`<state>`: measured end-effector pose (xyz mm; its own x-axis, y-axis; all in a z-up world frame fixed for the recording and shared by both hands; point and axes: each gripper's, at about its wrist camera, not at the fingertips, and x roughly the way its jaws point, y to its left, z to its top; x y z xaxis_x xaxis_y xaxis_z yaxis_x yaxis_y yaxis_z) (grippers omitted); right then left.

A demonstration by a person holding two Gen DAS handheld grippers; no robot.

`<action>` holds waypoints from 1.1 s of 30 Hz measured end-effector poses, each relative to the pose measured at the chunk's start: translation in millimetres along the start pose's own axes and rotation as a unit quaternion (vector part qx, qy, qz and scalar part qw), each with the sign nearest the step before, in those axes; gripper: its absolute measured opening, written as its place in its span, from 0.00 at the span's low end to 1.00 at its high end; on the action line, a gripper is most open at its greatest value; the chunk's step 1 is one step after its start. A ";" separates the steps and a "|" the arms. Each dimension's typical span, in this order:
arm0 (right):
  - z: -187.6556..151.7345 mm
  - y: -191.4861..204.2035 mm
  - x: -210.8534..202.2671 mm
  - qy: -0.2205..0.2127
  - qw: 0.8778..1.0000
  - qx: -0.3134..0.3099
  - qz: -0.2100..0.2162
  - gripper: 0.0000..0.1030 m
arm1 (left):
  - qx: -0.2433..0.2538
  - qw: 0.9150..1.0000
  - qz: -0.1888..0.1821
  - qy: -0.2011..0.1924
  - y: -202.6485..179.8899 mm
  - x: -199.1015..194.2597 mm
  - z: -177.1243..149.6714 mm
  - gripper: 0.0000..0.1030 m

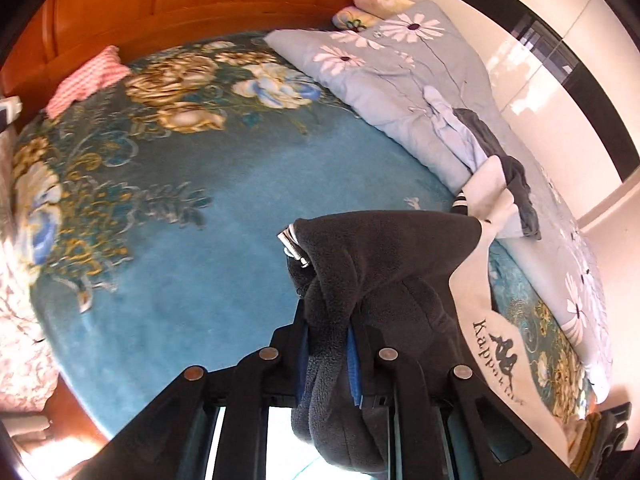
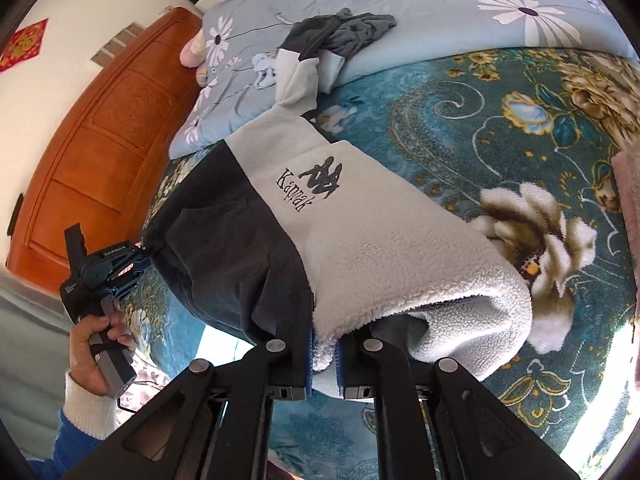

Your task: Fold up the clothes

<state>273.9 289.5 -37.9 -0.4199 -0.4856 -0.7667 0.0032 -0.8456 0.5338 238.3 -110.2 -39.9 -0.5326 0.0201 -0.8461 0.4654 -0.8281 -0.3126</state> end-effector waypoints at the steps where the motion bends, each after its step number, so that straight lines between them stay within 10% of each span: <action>1: -4.6 5.2 -0.4 0.002 1.000 -0.011 0.009 0.08 | -0.011 1.000 0.015 0.001 16.1 -7.5 -9.0 0.17; 8: -52.8 30.0 13.5 0.056 0.995 -0.068 0.049 0.08 | -0.074 0.995 0.056 0.043 104.7 -30.5 -58.3 0.17; 16: -81.2 16.3 23.4 0.093 0.994 -0.045 0.035 0.09 | 0.000 0.998 0.035 0.051 77.1 -39.0 -65.5 0.23; 26: -73.5 -43.1 -31.0 0.016 0.998 0.043 0.031 0.27 | 0.028 0.996 0.086 0.024 95.8 -65.7 -50.1 0.49; 33: -45.0 -87.1 -28.5 -0.017 0.986 0.162 0.036 0.33 | 0.123 0.989 0.074 0.037 30.7 -32.8 -18.5 0.53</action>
<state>326.4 367.0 -78.6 -0.4587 -0.5291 -0.7139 -0.2533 -0.6923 0.6758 283.1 -125.9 -29.7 -0.4142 -0.0775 -0.9069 0.3439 -0.9358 -0.0771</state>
